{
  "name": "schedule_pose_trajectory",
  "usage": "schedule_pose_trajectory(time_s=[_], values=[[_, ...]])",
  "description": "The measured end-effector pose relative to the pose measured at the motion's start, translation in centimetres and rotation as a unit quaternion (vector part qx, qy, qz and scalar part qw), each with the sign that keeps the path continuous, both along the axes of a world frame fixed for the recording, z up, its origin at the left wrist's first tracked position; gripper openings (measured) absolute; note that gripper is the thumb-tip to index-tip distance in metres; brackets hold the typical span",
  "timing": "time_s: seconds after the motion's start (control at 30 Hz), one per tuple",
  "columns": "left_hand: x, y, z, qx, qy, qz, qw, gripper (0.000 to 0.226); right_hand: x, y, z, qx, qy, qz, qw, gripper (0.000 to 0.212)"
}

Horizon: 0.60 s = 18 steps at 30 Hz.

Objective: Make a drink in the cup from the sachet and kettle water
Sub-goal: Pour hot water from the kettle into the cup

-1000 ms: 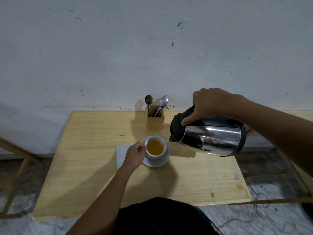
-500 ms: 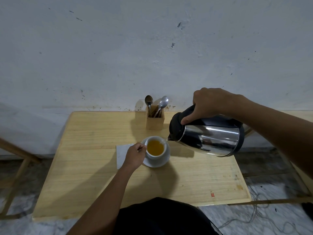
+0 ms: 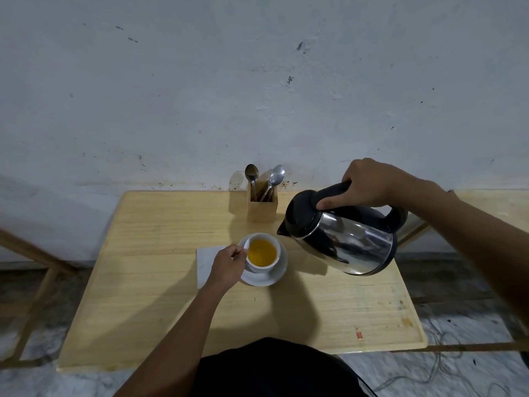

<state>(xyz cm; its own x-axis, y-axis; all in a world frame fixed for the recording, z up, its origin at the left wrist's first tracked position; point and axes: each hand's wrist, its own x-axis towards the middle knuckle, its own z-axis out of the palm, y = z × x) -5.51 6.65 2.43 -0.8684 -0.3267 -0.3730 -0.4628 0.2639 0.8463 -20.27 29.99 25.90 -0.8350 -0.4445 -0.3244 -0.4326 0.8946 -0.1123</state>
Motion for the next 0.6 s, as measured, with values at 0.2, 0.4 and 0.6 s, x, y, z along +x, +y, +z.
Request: schedule_pose_trajectory(time_s=[0.2,0.4,0.6], values=[[0.0,0.7,0.3,-0.012,-0.011,0.029,0.999,0.022,-1.2,4.4,-1.9,-0.157,-0.009,-0.041,0.987,0.077],[-0.1,1.7,0.5,-0.008,-0.042,0.079,0.996,0.025,-2.9,9.5,-5.8,-0.315,0.04,-0.086,0.944,0.105],[-0.4,3.1,0.7,-0.041,-0.056,0.135,0.988,0.023,-4.8,13.1,-8.6,-0.401,0.07,-0.133,0.904,0.095]])
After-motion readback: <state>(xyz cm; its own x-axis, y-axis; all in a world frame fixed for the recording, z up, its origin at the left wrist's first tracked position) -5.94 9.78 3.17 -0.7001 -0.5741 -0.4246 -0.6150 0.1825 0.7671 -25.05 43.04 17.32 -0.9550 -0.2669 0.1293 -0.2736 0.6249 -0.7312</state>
